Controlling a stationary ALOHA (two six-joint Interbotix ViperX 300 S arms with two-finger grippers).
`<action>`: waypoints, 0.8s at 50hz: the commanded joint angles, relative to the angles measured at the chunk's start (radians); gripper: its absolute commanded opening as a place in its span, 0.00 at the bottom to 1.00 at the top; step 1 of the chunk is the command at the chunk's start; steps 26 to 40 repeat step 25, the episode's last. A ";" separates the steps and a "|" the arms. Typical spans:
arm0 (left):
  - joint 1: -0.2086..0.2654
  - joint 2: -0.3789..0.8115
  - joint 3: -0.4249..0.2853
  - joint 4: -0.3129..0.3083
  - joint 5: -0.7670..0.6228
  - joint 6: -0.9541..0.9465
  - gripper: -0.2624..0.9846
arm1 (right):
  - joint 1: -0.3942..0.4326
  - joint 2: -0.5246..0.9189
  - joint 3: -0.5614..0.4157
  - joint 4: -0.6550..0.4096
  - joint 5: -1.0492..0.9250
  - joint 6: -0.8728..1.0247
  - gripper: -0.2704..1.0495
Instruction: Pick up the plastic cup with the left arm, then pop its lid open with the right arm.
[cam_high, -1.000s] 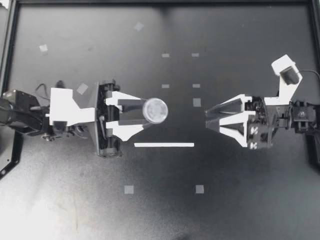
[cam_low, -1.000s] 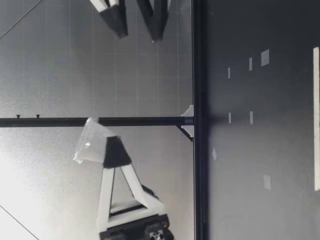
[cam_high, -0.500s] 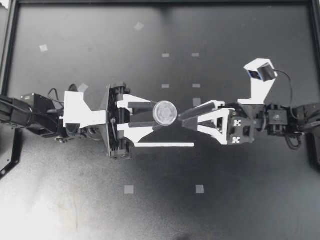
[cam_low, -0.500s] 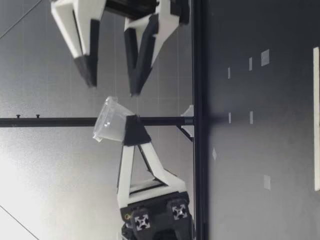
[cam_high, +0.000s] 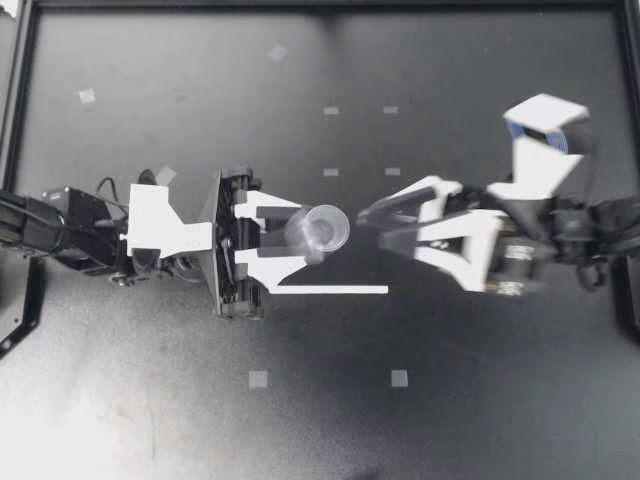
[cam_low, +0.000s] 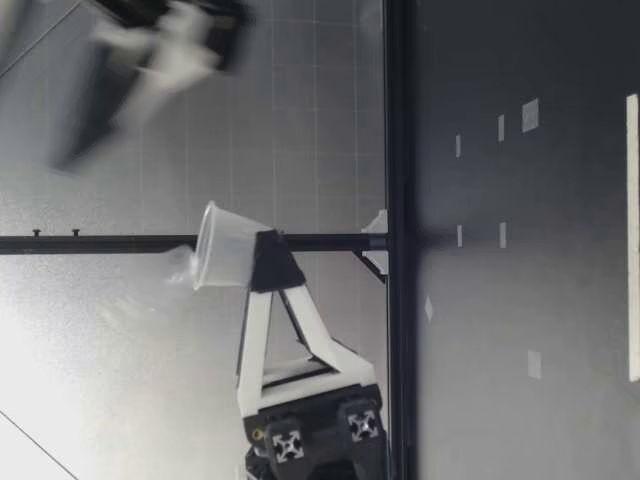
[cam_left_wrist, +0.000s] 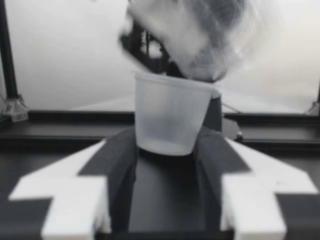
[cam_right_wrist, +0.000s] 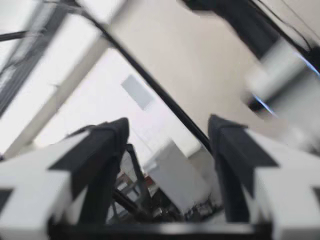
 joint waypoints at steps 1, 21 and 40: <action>-0.009 -0.017 -0.005 0.003 -0.005 0.000 0.36 | -0.009 -0.060 0.000 -0.021 0.021 -0.044 0.69; -0.009 -0.023 -0.040 -0.005 0.152 -0.104 0.36 | -0.008 -0.115 0.018 -0.150 0.502 -0.538 0.69; -0.009 -0.021 -0.057 -0.006 0.216 -0.121 0.36 | -0.009 -0.110 0.035 -0.150 0.517 -0.661 0.69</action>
